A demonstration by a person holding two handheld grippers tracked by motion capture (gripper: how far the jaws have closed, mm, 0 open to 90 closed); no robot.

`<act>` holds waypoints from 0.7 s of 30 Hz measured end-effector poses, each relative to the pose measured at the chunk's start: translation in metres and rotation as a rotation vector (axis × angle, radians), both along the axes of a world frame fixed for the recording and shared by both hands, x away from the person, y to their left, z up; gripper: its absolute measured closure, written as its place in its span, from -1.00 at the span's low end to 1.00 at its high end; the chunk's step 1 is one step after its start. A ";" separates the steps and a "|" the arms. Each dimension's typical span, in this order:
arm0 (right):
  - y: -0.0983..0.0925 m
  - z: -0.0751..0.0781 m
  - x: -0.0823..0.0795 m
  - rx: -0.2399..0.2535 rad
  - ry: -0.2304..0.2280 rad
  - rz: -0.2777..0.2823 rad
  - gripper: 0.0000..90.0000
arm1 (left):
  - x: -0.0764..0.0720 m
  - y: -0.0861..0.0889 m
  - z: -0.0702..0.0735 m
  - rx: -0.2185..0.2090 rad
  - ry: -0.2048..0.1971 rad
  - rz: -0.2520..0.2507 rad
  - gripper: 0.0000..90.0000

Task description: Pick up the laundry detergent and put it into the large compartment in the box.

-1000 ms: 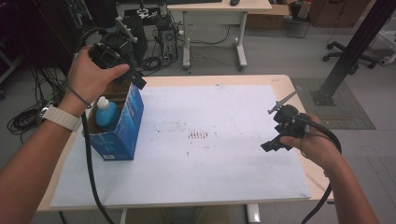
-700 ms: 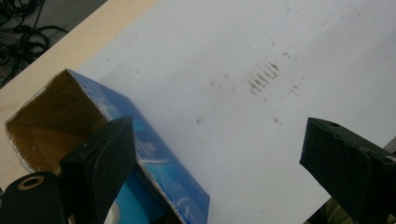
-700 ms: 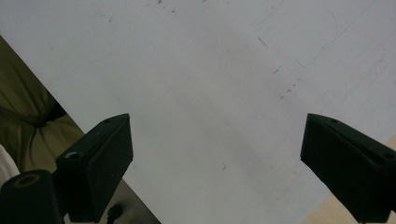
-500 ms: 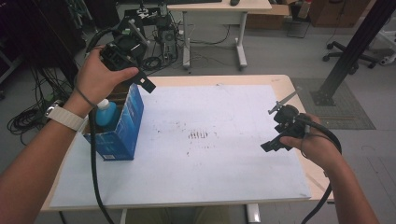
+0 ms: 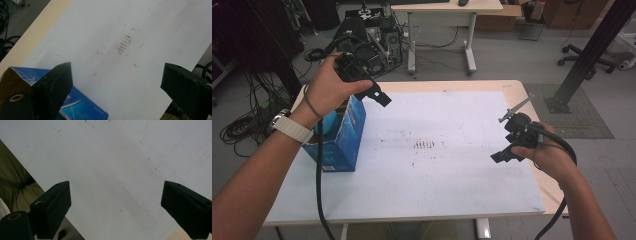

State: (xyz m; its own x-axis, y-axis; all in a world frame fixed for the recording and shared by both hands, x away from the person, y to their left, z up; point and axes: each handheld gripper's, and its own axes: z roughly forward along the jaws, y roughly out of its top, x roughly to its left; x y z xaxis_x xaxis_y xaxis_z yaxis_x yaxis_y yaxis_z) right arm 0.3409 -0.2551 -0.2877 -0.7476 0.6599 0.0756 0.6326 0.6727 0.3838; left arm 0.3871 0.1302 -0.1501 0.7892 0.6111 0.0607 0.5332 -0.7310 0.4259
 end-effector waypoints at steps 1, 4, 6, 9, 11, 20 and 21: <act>0.000 0.000 0.000 0.000 0.001 0.000 -0.79 | 0.000 -0.001 0.000 0.003 -0.001 -0.005 -0.76; 0.001 -0.001 0.000 0.004 -0.002 0.002 -0.79 | -0.001 -0.003 -0.002 -0.001 0.000 -0.020 -0.76; 0.001 -0.001 0.000 0.001 0.002 0.001 -0.79 | -0.002 -0.005 -0.003 -0.002 0.001 -0.039 -0.76; 0.000 -0.001 0.000 0.002 0.000 0.001 -0.79 | -0.004 -0.008 -0.006 -0.005 -0.002 -0.064 -0.76; 0.000 0.000 -0.001 0.003 -0.001 0.001 -0.79 | -0.005 -0.010 -0.008 -0.005 -0.003 -0.086 -0.76; 0.001 0.000 -0.001 0.003 -0.002 0.001 -0.79 | -0.008 -0.020 -0.017 0.004 0.000 -0.123 -0.76; 0.001 -0.001 -0.001 0.004 -0.002 0.001 -0.79 | -0.009 -0.021 -0.018 0.002 0.001 -0.123 -0.76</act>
State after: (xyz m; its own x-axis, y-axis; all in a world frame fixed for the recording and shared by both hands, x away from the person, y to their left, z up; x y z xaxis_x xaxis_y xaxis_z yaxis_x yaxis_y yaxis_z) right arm 0.3399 -0.2540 -0.2884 -0.7485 0.6587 0.0768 0.6311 0.6720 0.3873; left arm 0.3784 0.1094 -0.1685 0.8584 0.5094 0.0610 0.4397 -0.7918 0.4240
